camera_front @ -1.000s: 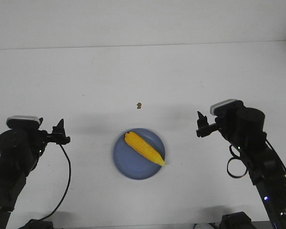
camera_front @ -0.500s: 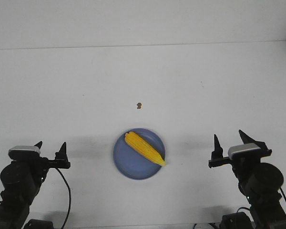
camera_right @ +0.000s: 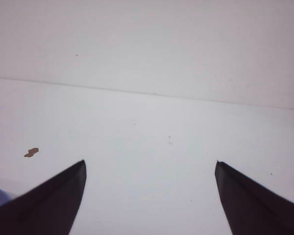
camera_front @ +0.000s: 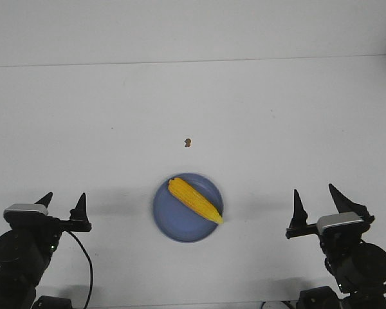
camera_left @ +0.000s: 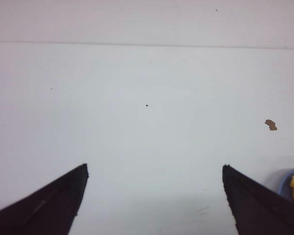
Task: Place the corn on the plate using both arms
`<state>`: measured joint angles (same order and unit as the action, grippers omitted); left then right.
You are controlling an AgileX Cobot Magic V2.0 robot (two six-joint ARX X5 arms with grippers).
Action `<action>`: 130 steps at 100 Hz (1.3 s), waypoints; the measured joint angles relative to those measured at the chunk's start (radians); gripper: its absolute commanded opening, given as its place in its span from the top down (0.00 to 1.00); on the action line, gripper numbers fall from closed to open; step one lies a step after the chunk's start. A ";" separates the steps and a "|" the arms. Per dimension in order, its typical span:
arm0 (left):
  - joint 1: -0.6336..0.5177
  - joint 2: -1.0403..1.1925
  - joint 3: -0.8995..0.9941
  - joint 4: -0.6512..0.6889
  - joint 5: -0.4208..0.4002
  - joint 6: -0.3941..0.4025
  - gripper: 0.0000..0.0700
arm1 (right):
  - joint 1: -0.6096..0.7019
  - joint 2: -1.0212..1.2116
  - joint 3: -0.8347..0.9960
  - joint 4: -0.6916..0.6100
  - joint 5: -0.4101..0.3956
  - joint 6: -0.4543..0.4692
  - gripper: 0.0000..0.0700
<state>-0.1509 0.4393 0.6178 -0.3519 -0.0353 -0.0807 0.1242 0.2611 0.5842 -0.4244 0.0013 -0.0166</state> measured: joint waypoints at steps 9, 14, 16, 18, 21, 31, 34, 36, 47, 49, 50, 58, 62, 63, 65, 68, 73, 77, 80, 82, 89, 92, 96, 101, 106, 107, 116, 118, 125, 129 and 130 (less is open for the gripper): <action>0.000 0.000 0.000 0.000 0.000 0.000 0.81 | 0.000 0.000 0.000 0.000 0.002 0.005 0.88; 0.000 0.000 0.000 0.000 0.000 0.000 1.00 | 0.000 0.000 0.000 0.000 0.002 0.006 1.00; 0.000 0.000 0.000 0.000 0.000 0.000 1.00 | 0.000 0.000 0.000 0.000 0.003 0.006 1.00; 0.000 0.000 0.000 0.000 0.000 0.000 0.99 | 0.000 0.000 0.000 0.000 0.003 0.006 1.00; 0.000 0.000 0.000 0.000 0.000 -0.003 0.99 | 0.000 0.000 0.000 0.000 0.003 0.006 1.00; 0.000 0.000 0.000 0.000 0.000 -0.008 0.99 | 0.000 0.000 0.000 0.000 0.003 0.006 1.00; 0.000 0.000 0.000 0.000 0.000 -0.008 0.99 | 0.000 0.000 0.000 0.000 0.003 0.006 1.00; 0.000 0.000 0.000 0.000 0.000 -0.008 0.99 | 0.000 0.000 0.000 0.000 0.003 0.006 1.00; 0.000 0.000 0.000 0.000 0.000 -0.008 0.98 | 0.000 0.000 0.000 0.000 0.003 0.006 1.00; 0.000 0.000 0.000 0.000 0.000 -0.008 0.98 | 0.000 0.000 0.000 0.000 0.003 0.006 1.00; 0.000 0.000 0.000 0.000 0.000 -0.008 0.98 | 0.000 0.000 0.000 0.000 0.003 0.006 1.00; 0.000 0.000 0.000 0.000 0.000 -0.008 0.98 | 0.000 0.000 0.000 0.000 0.003 0.006 1.00; 0.000 0.000 0.000 0.000 0.000 -0.008 0.98 | 0.000 0.000 0.000 0.000 0.003 0.006 1.00; 0.000 0.000 0.000 0.000 0.000 -0.008 0.98 | 0.000 0.000 0.000 0.000 0.003 0.006 1.00; 0.000 0.000 0.000 0.000 0.000 -0.008 0.98 | 0.000 0.000 0.000 0.000 0.003 0.006 1.00; 0.000 0.000 0.000 0.000 0.000 -0.008 0.98 | 0.000 0.000 0.000 0.000 0.003 0.006 1.00; 0.000 0.000 0.000 0.000 0.000 -0.008 0.98 | 0.000 0.000 0.000 0.000 0.003 0.006 1.00; 0.000 0.000 0.000 0.000 0.000 -0.008 0.98 | 0.000 0.000 0.000 0.000 0.003 0.006 1.00; 0.000 0.000 0.000 0.000 0.000 -0.008 0.98 | 0.000 0.000 0.000 0.000 0.003 0.006 1.00; 0.000 0.000 0.000 0.000 0.000 -0.008 0.98 | 0.000 0.000 0.000 0.000 0.003 0.006 1.00; 0.000 0.000 0.000 0.000 0.000 -0.008 0.98 | 0.000 0.000 0.000 0.000 0.003 0.006 1.00; 0.000 0.000 0.000 0.000 0.000 -0.008 0.98 | 0.000 0.000 0.000 0.000 0.003 0.006 1.00; 0.000 0.000 0.000 0.000 0.000 -0.008 0.98 | 0.000 0.000 0.000 0.000 0.003 0.006 1.00; 0.000 0.000 0.000 0.000 0.000 -0.008 0.98 | 0.000 0.000 0.000 0.000 0.003 0.006 1.00; 0.000 0.000 0.000 0.000 0.000 -0.008 0.98 | 0.000 0.000 0.000 0.000 0.003 0.006 1.00; 0.000 0.000 0.000 0.000 0.000 -0.008 0.98 | 0.000 0.000 0.000 0.000 0.003 0.006 1.00; 0.000 -0.003 0.000 0.000 0.000 -0.008 0.98 | 0.000 0.000 0.000 0.000 0.003 0.006 1.00; 0.000 -0.004 0.000 0.000 0.000 -0.008 0.98 | 0.000 0.000 0.000 0.000 0.003 0.006 1.00; 0.000 -0.010 0.000 0.004 0.000 -0.008 0.98 | 0.000 0.000 0.000 0.000 0.003 0.006 1.00; 0.000 -0.018 0.000 0.015 0.000 -0.004 0.98 | 0.000 0.000 0.000 0.000 0.003 0.006 1.00; 0.000 -0.020 0.000 0.018 0.000 -0.001 0.98 | 0.000 0.000 0.000 0.000 0.003 0.006 1.00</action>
<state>-0.1505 0.4191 0.6178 -0.3336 -0.0357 -0.0818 0.1242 0.2611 0.5842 -0.4244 0.0044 -0.0101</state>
